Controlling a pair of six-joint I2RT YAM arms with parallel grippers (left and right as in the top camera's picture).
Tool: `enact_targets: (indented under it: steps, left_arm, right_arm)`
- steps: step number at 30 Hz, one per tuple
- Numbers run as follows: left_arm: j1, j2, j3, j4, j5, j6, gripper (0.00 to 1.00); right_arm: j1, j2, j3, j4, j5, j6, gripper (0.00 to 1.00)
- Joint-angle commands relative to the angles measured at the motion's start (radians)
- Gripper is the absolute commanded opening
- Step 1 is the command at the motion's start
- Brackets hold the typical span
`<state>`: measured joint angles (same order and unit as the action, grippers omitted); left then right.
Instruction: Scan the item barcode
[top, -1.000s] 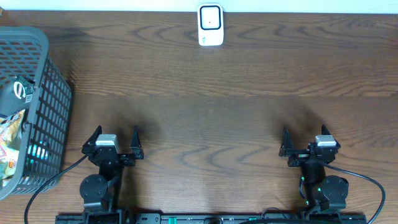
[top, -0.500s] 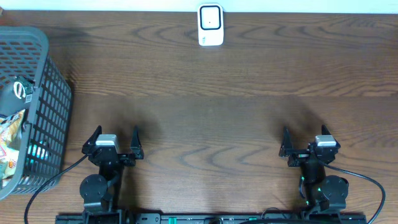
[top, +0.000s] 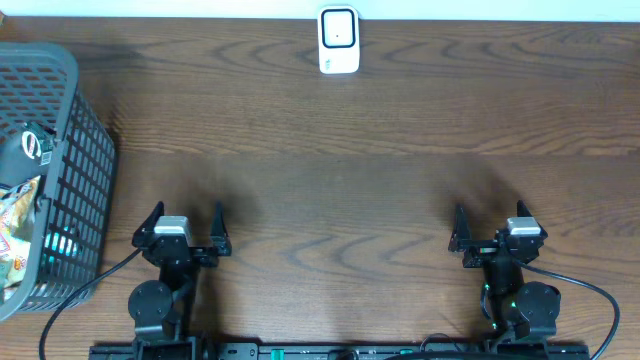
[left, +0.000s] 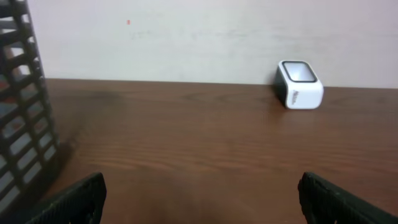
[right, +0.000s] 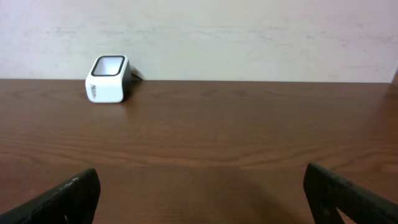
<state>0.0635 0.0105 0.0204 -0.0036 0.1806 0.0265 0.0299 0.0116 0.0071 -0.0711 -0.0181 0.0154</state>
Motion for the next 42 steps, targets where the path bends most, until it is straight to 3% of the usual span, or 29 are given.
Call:
enact_targets:
  steps: [1, 7, 11, 14, 18, 22, 25, 27, 31, 36, 42]
  left_arm:
    - [-0.004, -0.006, -0.016, 0.063, 0.213, -0.002, 0.98]
    - [-0.004, -0.006, -0.016, 0.287, 0.397, -0.016, 0.98]
    - [-0.003, -0.006, -0.002, 0.518, 0.365, -0.074, 0.98]
    - [-0.003, 0.000, 0.067, 0.562, 0.277, -0.092, 0.98]
    - [-0.001, 0.078, 0.232, 0.457, 0.214, -0.092, 0.98]
    - [-0.001, 0.294, 0.536, 0.063, 0.072, -0.050, 0.98]
    - [-0.002, 0.499, 0.770, -0.187, 0.242, 0.073, 0.98]
    - [-0.002, 0.615, 0.879, -0.266, 0.435, 0.074, 0.98]
    - [-0.001, 0.761, 0.943, -0.198, 0.452, 0.060, 0.98]
    - [0.013, 0.875, 1.024, -0.058, 0.299, -0.117, 0.98]
    - [0.152, 1.062, 1.342, -0.207, 0.245, -0.145, 0.97]
  right_arm:
    - [0.005, -0.005, -0.002, -0.004, 0.005, 0.013, 0.99]
    - [0.005, -0.005, -0.002, -0.004, 0.005, 0.013, 0.99]
    - [0.005, -0.005, -0.002, -0.004, 0.005, 0.013, 0.99]
    - [0.005, -0.005, -0.002, -0.004, 0.005, 0.013, 0.99]
    - [0.005, -0.005, -0.002, -0.004, 0.005, 0.013, 0.99]
    - [0.005, -0.005, -0.002, -0.005, 0.005, 0.013, 0.99]
    - [0.005, -0.005, -0.002, -0.004, 0.005, 0.013, 0.99]
    - [0.005, -0.005, -0.002, -0.004, 0.005, 0.013, 0.99]
    - [0.005, -0.005, -0.002, -0.004, 0.005, 0.013, 0.99]
    - [0.005, -0.005, -0.002, -0.004, 0.005, 0.013, 0.99]
    - [0.005, -0.005, -0.002, -0.004, 0.005, 0.013, 0.99]
